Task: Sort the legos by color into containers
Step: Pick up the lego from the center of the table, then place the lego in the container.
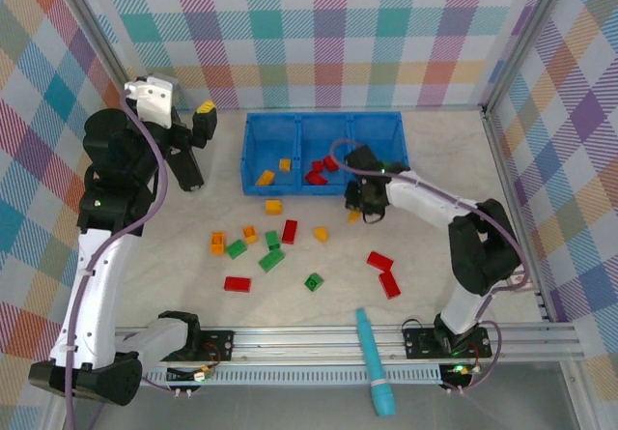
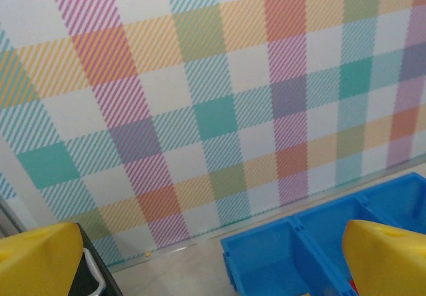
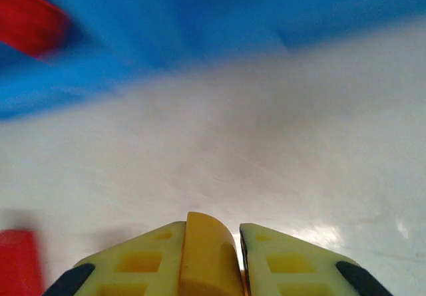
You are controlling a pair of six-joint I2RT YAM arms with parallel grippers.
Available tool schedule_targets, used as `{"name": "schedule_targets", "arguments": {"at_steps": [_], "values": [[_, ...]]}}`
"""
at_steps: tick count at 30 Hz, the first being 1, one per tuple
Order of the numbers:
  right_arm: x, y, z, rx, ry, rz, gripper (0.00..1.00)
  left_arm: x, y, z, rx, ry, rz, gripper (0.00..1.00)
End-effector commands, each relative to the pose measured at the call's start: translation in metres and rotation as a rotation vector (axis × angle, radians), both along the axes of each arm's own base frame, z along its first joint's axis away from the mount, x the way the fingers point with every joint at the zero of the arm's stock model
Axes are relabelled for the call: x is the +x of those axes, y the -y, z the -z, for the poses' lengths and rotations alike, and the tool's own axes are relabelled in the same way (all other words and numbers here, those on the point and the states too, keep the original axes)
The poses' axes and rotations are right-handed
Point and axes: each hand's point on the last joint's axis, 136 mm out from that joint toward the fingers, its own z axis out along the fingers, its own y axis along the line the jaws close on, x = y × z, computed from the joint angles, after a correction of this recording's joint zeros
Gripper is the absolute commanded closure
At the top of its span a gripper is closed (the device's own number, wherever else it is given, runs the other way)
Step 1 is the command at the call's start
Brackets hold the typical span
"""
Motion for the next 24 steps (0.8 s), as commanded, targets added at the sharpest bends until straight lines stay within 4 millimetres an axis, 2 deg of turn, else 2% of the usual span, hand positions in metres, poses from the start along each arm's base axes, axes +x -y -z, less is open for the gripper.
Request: {"name": "schedule_targets", "arguments": {"at_steps": [1,4,6,8,11,14,17,20,22,23,24], "values": [[0.029,-0.017,-0.086,-0.034,0.231,-0.210,0.79,-0.019,0.002,-0.029,-0.060,0.157,0.034,0.00],[0.058,-0.052,-0.136,-0.022,0.436,-0.388,0.79,-0.029,0.003,-0.041,-0.146,0.174,0.052,0.00],[0.073,-0.078,-0.162,-0.042,0.593,-0.499,0.79,-0.028,0.000,-0.045,-0.185,0.168,0.042,0.00],[0.085,-0.104,-0.176,-0.074,0.725,-0.595,0.78,-0.026,-0.002,-0.042,-0.219,0.128,0.030,0.00],[0.103,-0.141,-0.177,-0.112,0.846,-0.722,0.77,-0.011,-0.020,-0.025,-0.285,0.004,-0.095,0.01],[0.114,-0.174,-0.164,-0.095,0.884,-0.820,0.77,0.002,-0.038,0.016,-0.305,-0.195,-0.240,0.04],[0.125,-0.197,-0.141,-0.101,0.877,-0.890,0.77,0.007,-0.043,0.062,-0.320,-0.377,-0.314,0.05],[0.134,-0.212,-0.114,-0.119,0.852,-0.943,0.76,0.006,-0.042,0.121,-0.359,-0.566,-0.363,0.07],[0.138,-0.219,-0.095,-0.132,0.829,-0.975,0.76,0.003,-0.035,0.167,-0.388,-0.711,-0.369,0.08],[0.141,-0.221,-0.087,-0.140,0.820,-0.984,0.75,0.001,-0.032,0.188,-0.398,-0.773,-0.373,0.06],[0.143,-0.223,-0.080,-0.149,0.811,-0.994,0.75,-0.002,-0.030,0.211,-0.401,-0.838,-0.385,0.00]]}}
